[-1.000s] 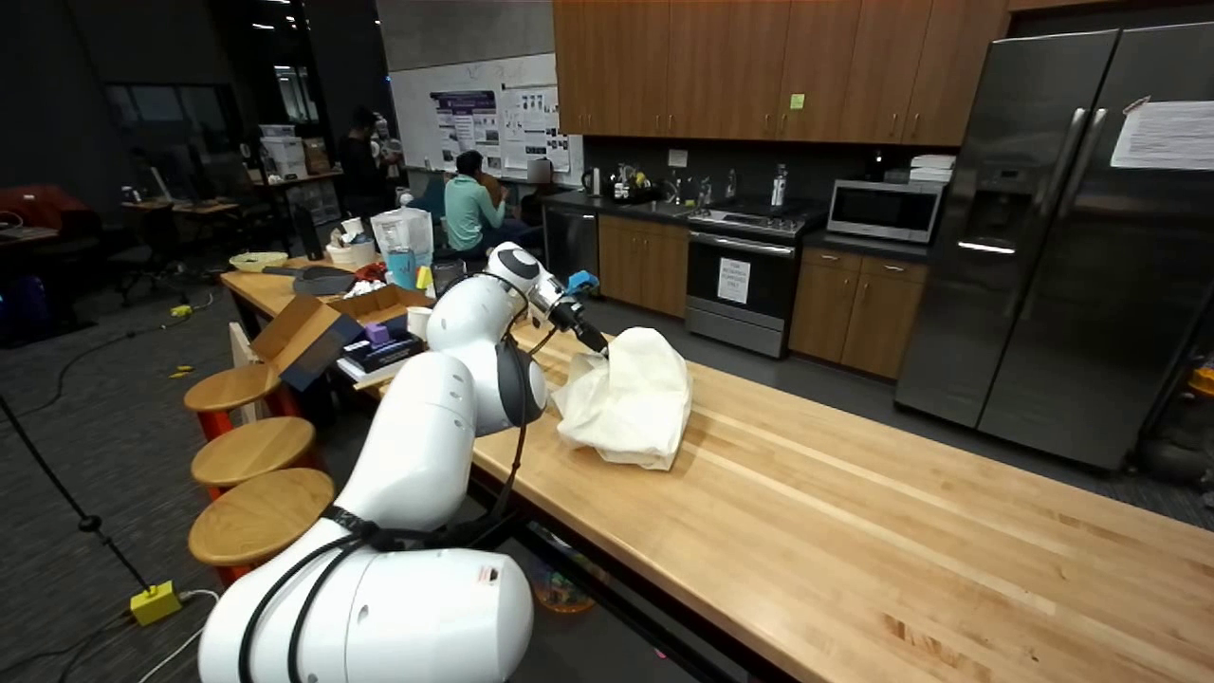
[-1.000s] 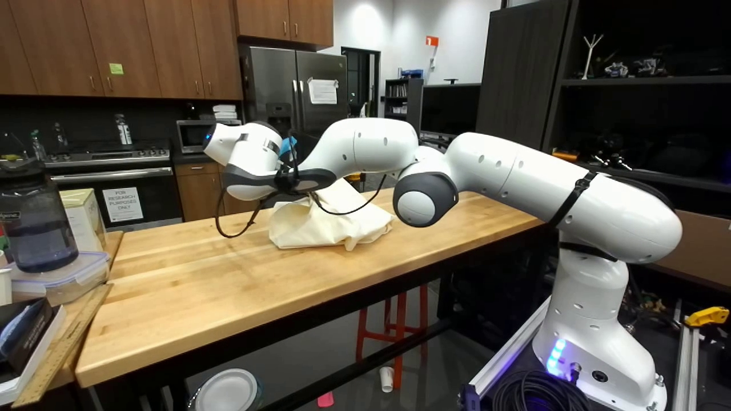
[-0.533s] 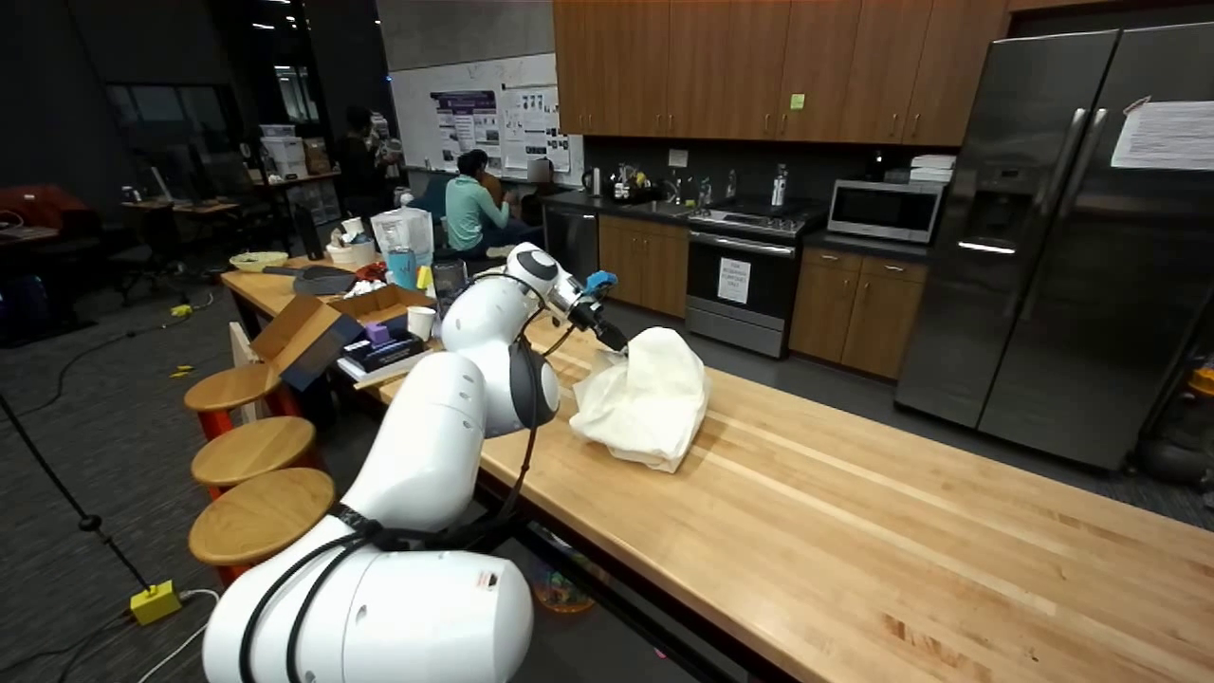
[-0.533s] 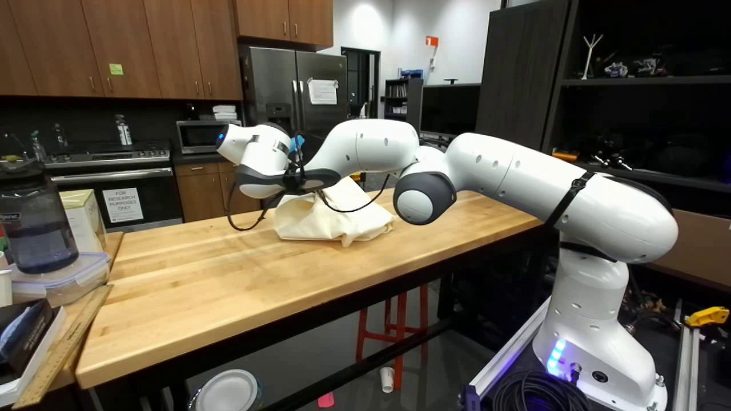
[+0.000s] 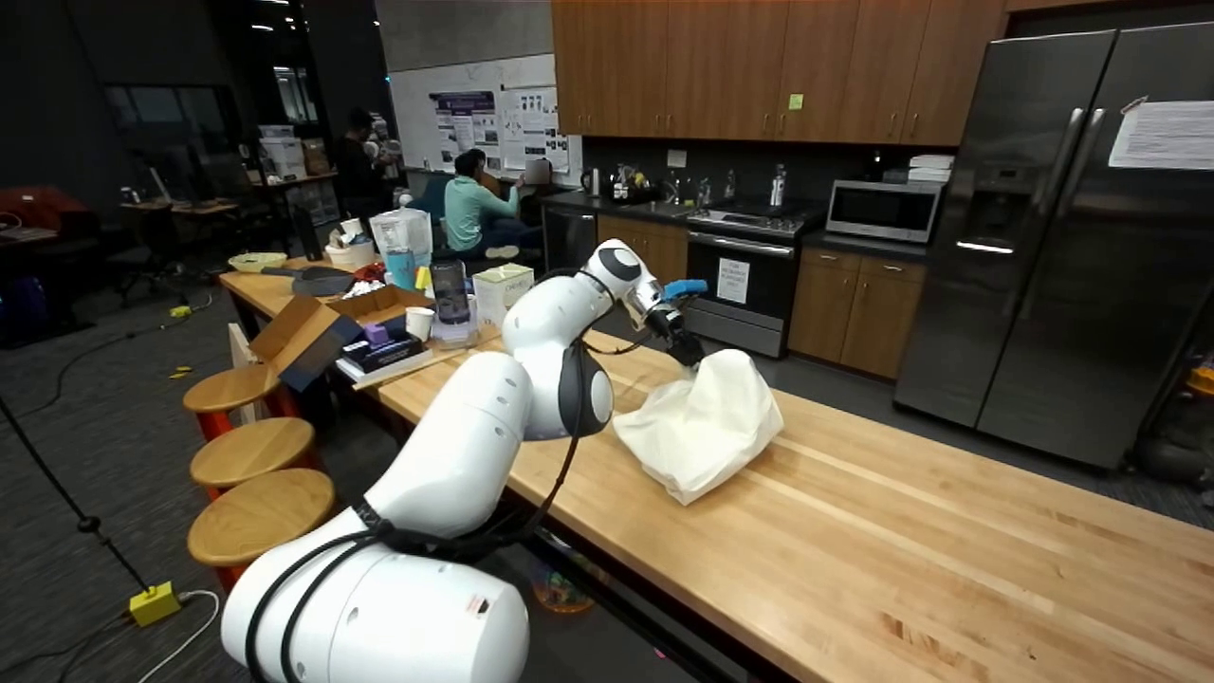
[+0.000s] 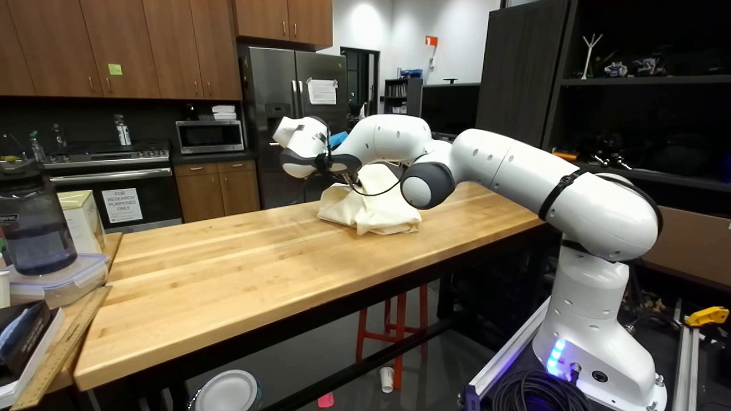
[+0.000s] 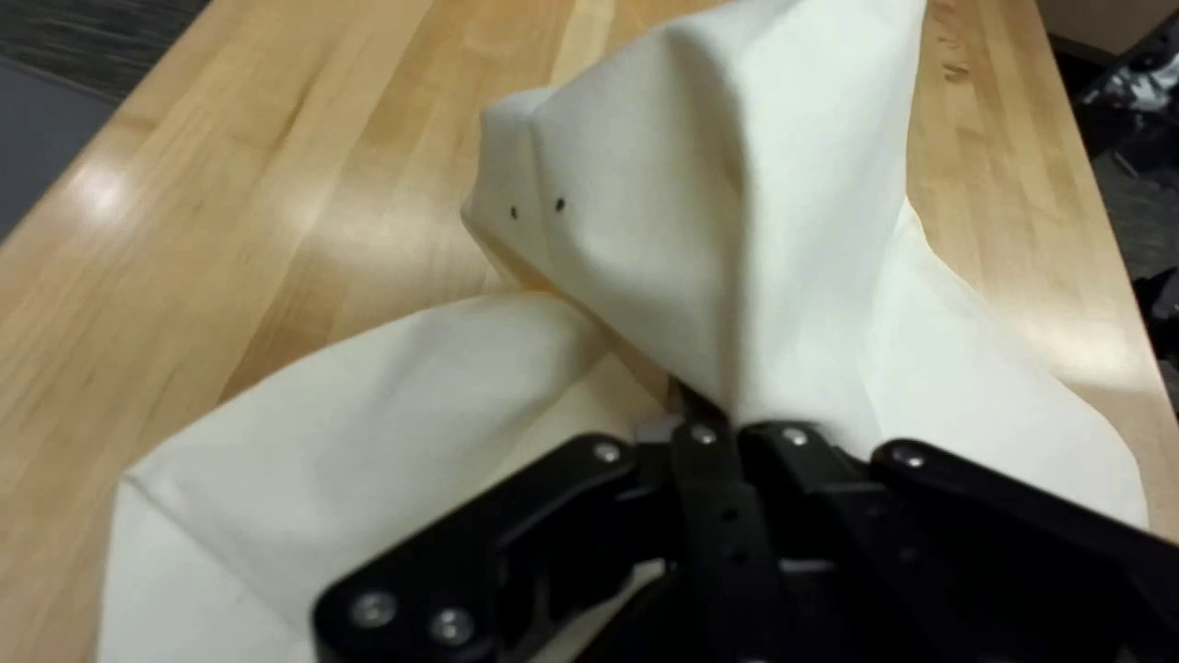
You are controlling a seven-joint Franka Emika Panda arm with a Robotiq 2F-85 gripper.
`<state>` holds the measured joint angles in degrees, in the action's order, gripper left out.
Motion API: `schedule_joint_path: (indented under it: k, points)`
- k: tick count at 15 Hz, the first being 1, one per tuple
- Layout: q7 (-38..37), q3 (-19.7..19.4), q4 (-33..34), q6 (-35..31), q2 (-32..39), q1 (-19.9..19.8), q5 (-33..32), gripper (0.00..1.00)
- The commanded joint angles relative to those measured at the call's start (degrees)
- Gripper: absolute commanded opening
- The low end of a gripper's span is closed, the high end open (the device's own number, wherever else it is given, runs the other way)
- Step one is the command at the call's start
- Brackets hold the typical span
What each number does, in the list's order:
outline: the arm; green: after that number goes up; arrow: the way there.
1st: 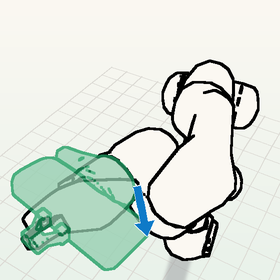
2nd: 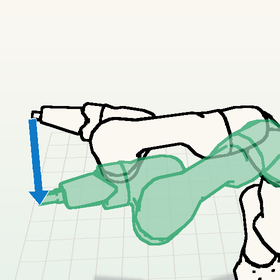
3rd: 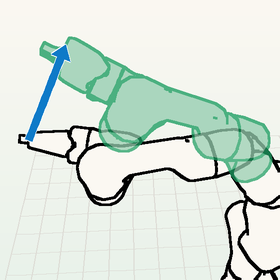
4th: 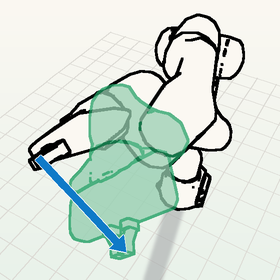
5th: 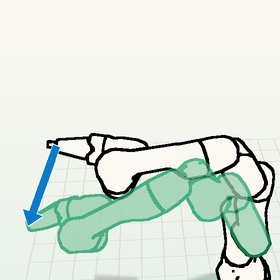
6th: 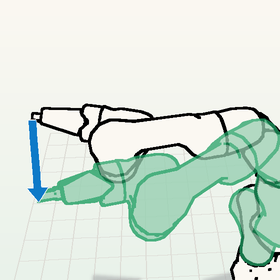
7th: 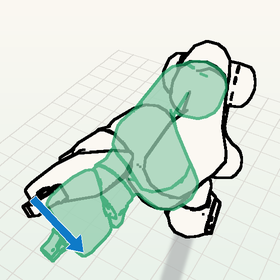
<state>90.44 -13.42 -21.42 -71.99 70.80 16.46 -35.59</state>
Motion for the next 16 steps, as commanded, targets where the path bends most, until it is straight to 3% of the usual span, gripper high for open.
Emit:
schedule_joint_path:
  k: [1, 5, 8, 12, 16]
  points:
    - [-4.7, 0.0, -1.1, 3.3, -3.0, -4.7, 3.7, 0.01]
    - [-9.9, 0.4, -1.2, 8.4, -3.9, -9.5, 8.4, 0.01]
    - [-14.3, 2.1, -1.2, 12.7, -3.9, -10.0, 12.2, 0.01]
    - [-13.2, 3.3, -0.5, 11.0, -2.6, -4.6, 11.9, 0.01]
    - [-6.9, 2.8, 0.2, 9.3, -1.2, 4.3, 8.2, 0.01]
